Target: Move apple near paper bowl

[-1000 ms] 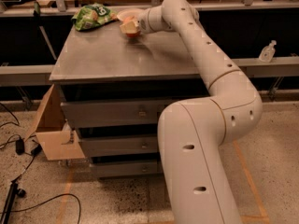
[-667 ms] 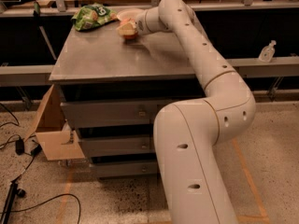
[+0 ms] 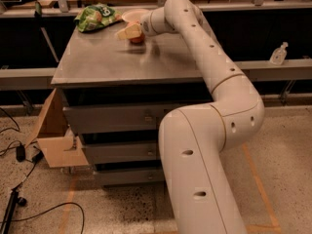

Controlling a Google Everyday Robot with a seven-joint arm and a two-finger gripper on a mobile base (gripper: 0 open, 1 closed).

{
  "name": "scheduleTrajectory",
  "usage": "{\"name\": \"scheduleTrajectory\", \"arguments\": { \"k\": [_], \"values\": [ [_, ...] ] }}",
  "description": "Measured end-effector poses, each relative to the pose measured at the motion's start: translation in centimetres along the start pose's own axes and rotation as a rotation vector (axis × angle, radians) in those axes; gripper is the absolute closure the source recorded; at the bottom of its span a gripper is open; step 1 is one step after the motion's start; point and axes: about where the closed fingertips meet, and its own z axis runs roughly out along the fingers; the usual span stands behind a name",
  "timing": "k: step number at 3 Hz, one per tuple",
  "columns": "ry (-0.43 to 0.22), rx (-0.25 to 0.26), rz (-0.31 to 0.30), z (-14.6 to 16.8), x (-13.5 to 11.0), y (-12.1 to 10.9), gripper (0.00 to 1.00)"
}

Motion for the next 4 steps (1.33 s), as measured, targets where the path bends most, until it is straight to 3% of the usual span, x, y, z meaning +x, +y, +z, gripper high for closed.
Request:
{"name": "scheduleTrajectory", "arguments": {
  "k": [1, 2, 3, 4],
  "values": [
    [-0.015, 0.032, -0.014, -3.9, -0.5, -1.8, 0.0],
    [-0.049, 0.036, -0.039, -11.3, -0.1, -3.6, 0.0],
    [-0.044, 0.096, -0.083, -20.0, 1.3, -5.3, 0.0],
    [-0.014, 0.097, -0.069, -21.1, 3.3, -5.3, 0.0]
  ]
}}
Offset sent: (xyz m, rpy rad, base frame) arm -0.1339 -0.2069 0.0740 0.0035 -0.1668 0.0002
